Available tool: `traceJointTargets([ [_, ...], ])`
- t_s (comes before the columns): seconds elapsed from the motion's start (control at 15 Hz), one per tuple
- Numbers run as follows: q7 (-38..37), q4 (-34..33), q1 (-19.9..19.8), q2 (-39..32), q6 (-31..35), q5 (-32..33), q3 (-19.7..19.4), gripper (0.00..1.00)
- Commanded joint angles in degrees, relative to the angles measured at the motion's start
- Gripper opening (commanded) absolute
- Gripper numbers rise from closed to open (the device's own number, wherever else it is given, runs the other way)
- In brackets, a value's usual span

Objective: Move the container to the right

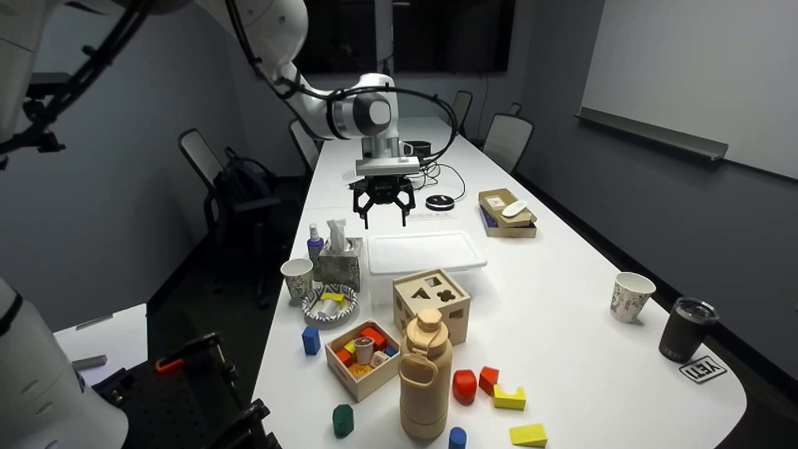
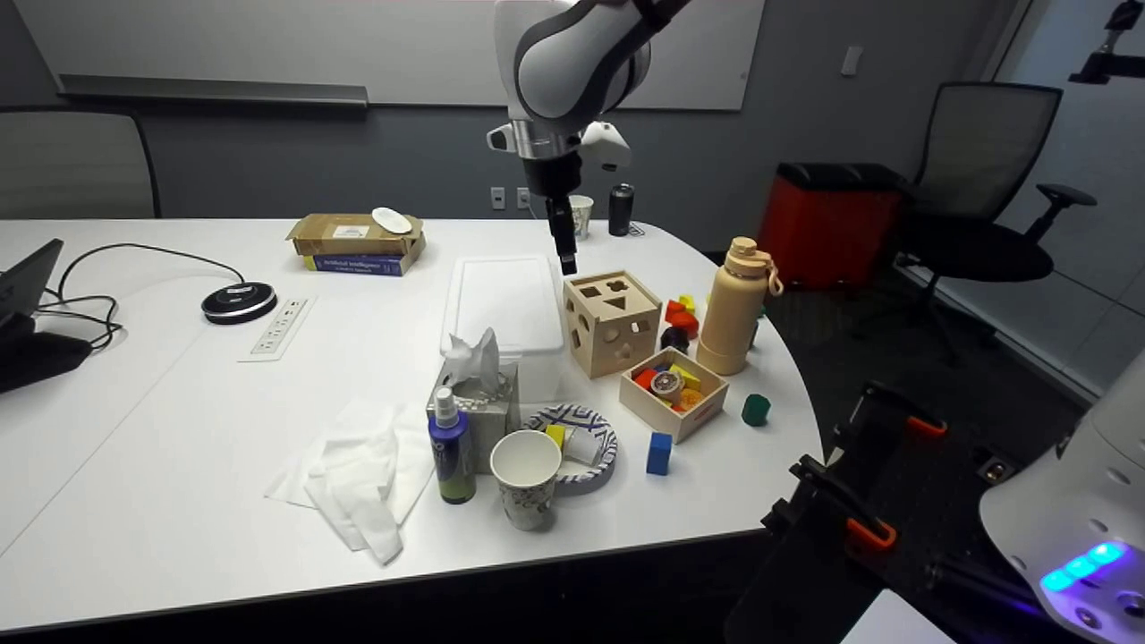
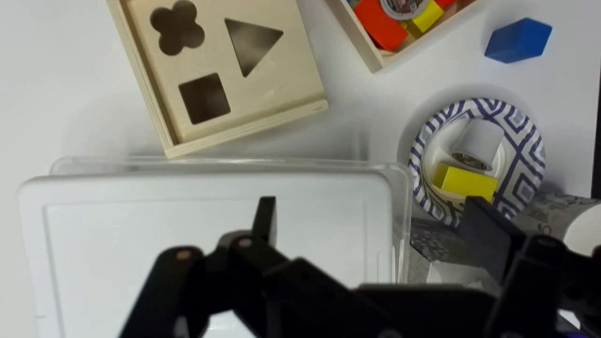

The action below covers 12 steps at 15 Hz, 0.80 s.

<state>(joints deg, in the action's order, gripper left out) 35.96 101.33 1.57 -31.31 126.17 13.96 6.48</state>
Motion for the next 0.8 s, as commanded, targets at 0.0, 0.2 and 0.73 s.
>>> traceJointTargets([
  [0.0,-2.17,-3.34,-0.46,-5.25,4.68,-3.17,0.62,1.00],
  [0.2,-6.51,-2.94,0.45,-8.50,12.43,-2.88,-0.03,1.00],
  [0.73,-13.00,-0.63,2.65,-13.22,22.88,-0.85,-0.76,1.00],
])
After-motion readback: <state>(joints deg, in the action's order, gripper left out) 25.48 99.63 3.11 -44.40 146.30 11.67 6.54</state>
